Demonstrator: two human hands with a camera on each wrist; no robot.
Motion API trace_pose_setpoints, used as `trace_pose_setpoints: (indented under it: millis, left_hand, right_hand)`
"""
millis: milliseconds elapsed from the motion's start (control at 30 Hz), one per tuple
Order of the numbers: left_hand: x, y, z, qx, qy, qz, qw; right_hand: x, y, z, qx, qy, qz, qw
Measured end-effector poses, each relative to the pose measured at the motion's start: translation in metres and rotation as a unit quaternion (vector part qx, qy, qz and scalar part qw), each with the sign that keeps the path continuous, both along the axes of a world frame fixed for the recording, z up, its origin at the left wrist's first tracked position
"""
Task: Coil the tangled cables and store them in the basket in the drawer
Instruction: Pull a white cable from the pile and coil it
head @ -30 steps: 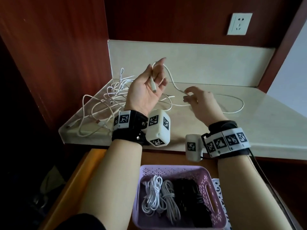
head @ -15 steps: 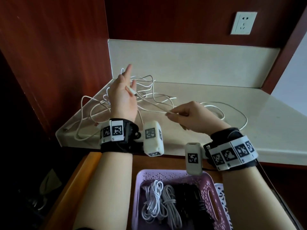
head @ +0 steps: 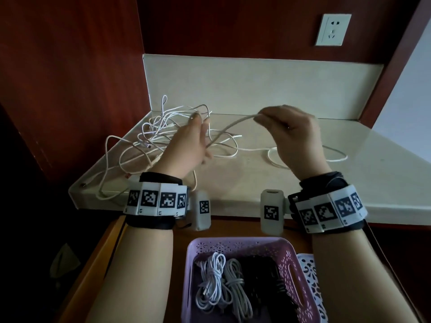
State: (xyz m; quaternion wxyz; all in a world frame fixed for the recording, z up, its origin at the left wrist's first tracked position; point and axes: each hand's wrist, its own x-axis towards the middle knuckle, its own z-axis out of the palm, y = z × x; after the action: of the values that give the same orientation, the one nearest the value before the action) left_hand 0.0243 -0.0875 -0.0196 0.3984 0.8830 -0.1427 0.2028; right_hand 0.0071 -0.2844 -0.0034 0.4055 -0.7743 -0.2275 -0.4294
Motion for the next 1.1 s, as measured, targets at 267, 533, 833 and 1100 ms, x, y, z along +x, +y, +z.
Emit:
trace_pose_setpoints:
  millis: [267, 533, 833, 1100]
  left_hand:
    - [-0.030, -0.035, 0.011, -0.203, 0.177, -0.254, 0.929]
    - [-0.034, -0.033, 0.015, -0.275, 0.210, -0.397, 0.850]
    - [-0.031, -0.025, 0.017, -0.369, 0.182, -0.471, 0.780]
    - [-0.017, -0.017, 0.018, -0.565, 0.017, -0.362, 0.741]
  right_hand:
    - [0.001, -0.012, 0.007, 0.129, -0.029, -0.041, 0.990]
    - [0.002, -0.017, 0.005, 0.135, 0.069, -0.030, 0.988]
    - [0.009, 0.009, -0.013, 0.066, 0.138, 0.044, 0.987]
    - [0.002, 0.025, -0.023, -0.165, 0.311, 0.119, 0.928]
